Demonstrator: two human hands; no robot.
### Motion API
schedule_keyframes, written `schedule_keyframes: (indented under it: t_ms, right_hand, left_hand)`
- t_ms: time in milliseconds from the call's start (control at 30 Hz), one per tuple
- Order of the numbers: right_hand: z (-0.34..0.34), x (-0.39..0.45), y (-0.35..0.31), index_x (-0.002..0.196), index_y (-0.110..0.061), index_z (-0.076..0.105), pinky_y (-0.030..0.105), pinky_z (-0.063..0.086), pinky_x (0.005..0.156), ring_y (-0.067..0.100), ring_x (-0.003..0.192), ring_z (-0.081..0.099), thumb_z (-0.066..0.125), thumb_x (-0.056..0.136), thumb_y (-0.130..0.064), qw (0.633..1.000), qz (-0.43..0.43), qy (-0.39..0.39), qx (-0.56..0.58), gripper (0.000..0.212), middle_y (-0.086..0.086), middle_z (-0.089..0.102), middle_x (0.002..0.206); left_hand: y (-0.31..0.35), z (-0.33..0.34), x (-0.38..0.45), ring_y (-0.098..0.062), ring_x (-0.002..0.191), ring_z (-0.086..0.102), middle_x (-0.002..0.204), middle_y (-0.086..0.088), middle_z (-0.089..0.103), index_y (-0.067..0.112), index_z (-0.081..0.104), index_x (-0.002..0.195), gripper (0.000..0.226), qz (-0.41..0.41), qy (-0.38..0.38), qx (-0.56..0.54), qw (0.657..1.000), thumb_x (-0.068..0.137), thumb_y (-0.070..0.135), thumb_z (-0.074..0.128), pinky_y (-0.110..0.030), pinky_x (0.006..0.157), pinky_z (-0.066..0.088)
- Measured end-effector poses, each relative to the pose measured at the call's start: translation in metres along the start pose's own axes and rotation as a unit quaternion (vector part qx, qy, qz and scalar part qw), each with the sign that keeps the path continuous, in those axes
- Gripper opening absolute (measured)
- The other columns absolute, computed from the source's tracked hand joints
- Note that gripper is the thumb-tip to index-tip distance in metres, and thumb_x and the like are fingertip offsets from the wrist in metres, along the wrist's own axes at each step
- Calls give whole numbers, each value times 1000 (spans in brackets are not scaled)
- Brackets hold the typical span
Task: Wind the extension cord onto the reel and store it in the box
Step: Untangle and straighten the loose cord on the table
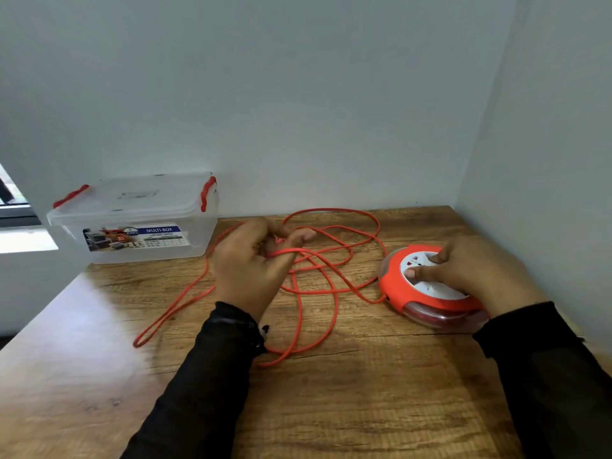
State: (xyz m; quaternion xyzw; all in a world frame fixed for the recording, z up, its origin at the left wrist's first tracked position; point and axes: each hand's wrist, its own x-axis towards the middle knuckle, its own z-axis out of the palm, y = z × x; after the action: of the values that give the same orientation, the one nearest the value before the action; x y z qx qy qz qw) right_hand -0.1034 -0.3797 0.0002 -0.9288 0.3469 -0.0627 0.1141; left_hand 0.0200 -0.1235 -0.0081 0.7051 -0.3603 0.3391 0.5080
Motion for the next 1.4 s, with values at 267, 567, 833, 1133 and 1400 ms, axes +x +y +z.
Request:
schedule_keyframes:
  t_ms: [267, 567, 833, 1133, 1400]
  right_hand:
    - [-6, -3, 2, 92, -19, 71, 28, 35, 55, 23, 79, 57, 64, 56, -79, 998, 53, 22, 6, 70, 4, 64, 90]
    - [1, -4, -5, 107, -24, 68, 29, 40, 67, 25, 97, 60, 57, 61, -81, 994, 36, 73, -68, 74, 3, 65, 108]
    - [-10, -21, -19, 98, -18, 70, 30, 40, 69, 32, 99, 60, 66, 80, -45, 989, 11, 142, -49, 33, 11, 66, 105]
    - [39, -77, -109, 146, -15, 27, 44, 31, 109, 28, 131, 39, 48, 79, -16, 884, -419, 176, 110, 70, 11, 40, 143]
    - [31, -62, -99, 117, -18, 64, 24, 39, 67, -1, 73, 53, 57, 89, -33, 811, -495, 168, 261, 33, -10, 66, 84]
  left_hand:
    - [-16, -33, 18, -10, 51, 45, 50, 7, 45, 20, 66, 69, 58, -219, 42, 125, 967, 56, 77, 68, -24, 56, 36]
    - [-7, -11, 12, -6, 72, 58, 81, 1, 66, 22, 63, 80, 8, -235, -160, -131, 950, 80, 27, 56, -30, 70, 47]
    - [-5, 1, 5, -11, 87, 59, 98, -1, 65, 9, 71, 103, 20, -91, -188, -20, 978, 94, 14, 54, -10, 71, 41]
    - [10, 7, -2, -4, 56, 50, 71, 6, 60, 12, 57, 86, 11, -77, -188, -127, 971, 78, 5, 61, -22, 55, 44]
    - [30, -33, -14, 1, 56, 52, 70, -1, 57, 19, 59, 76, 17, -142, -225, -155, 951, 85, 11, 70, -15, 51, 40]
